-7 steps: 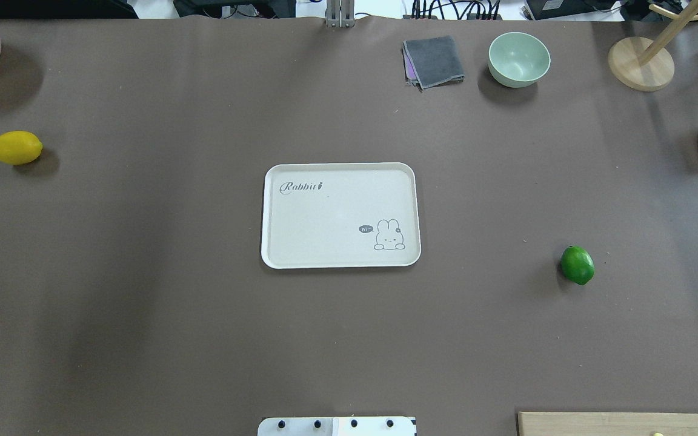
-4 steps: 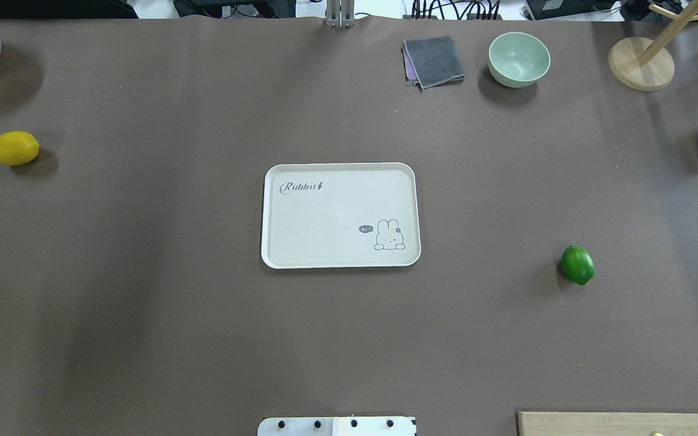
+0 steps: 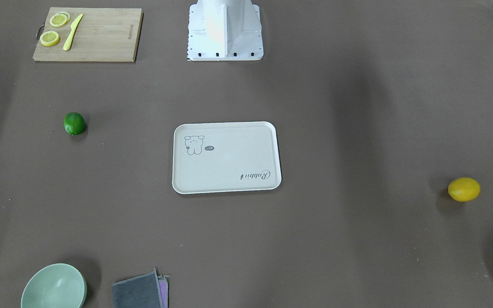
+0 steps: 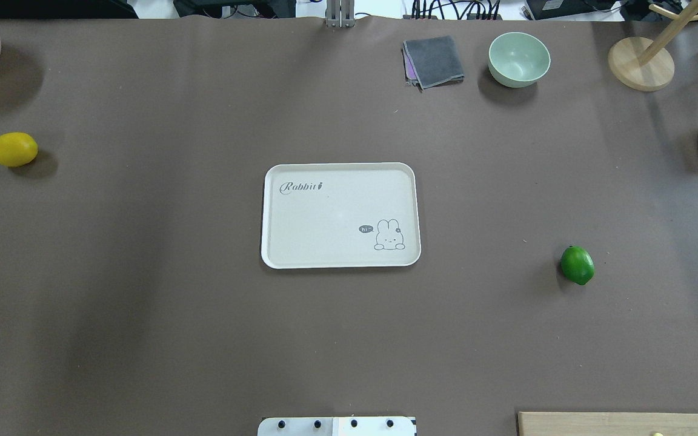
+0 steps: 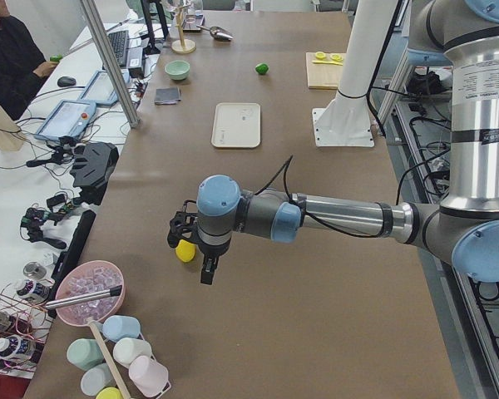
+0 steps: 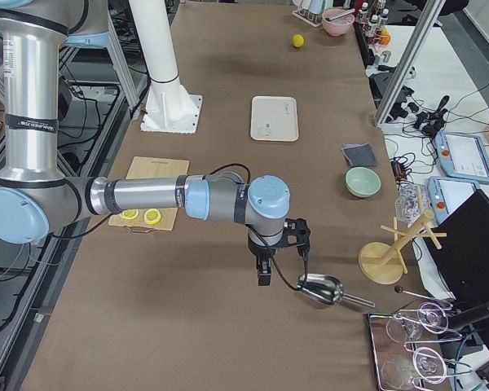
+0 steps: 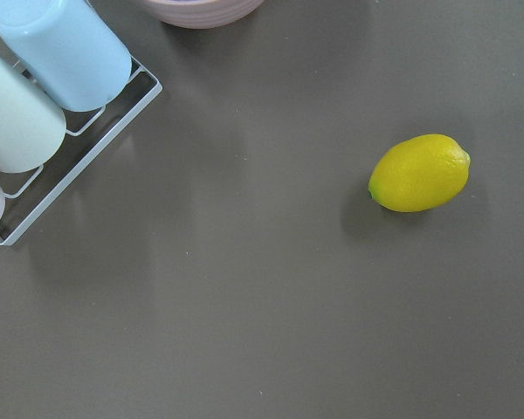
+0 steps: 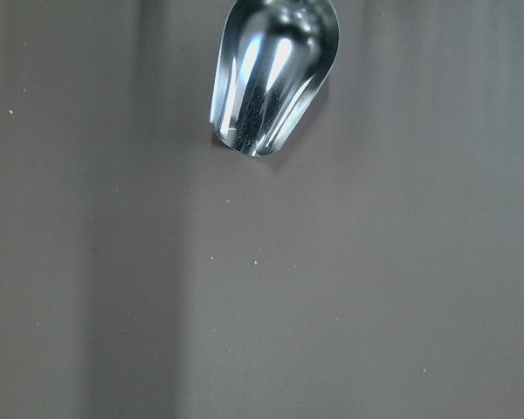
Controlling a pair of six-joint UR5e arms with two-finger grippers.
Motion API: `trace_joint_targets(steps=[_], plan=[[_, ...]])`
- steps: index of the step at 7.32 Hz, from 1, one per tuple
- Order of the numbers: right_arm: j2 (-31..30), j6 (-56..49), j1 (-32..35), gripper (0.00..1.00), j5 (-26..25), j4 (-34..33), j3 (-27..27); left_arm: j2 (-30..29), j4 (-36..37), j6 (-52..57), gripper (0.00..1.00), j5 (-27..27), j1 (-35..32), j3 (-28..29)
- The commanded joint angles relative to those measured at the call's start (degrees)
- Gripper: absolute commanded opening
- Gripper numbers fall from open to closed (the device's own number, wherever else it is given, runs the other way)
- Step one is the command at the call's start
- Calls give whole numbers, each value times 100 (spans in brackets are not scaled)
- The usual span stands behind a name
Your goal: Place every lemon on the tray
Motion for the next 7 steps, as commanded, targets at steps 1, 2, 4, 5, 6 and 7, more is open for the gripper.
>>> trace_joint_targets(steps=[1, 2, 4, 5, 6, 7], plan=[[-3, 11, 0, 100, 1, 0, 7, -3, 7, 0, 98, -7, 0, -14], [-3, 20, 0, 100, -7, 8, 7, 6, 7, 0, 98, -7, 0, -14], [-3, 63, 0, 100, 1, 0, 7, -3, 7, 0, 98, -16, 0, -6], [-3, 72, 0, 100, 10, 0, -2, -3, 7, 0, 98, -16, 0, -6], [-3, 81, 0, 100, 27, 0, -2, -3, 7, 0, 98, -16, 0, -6], [-3, 81, 0, 100, 89, 0, -2, -3, 7, 0, 98, -16, 0, -23]])
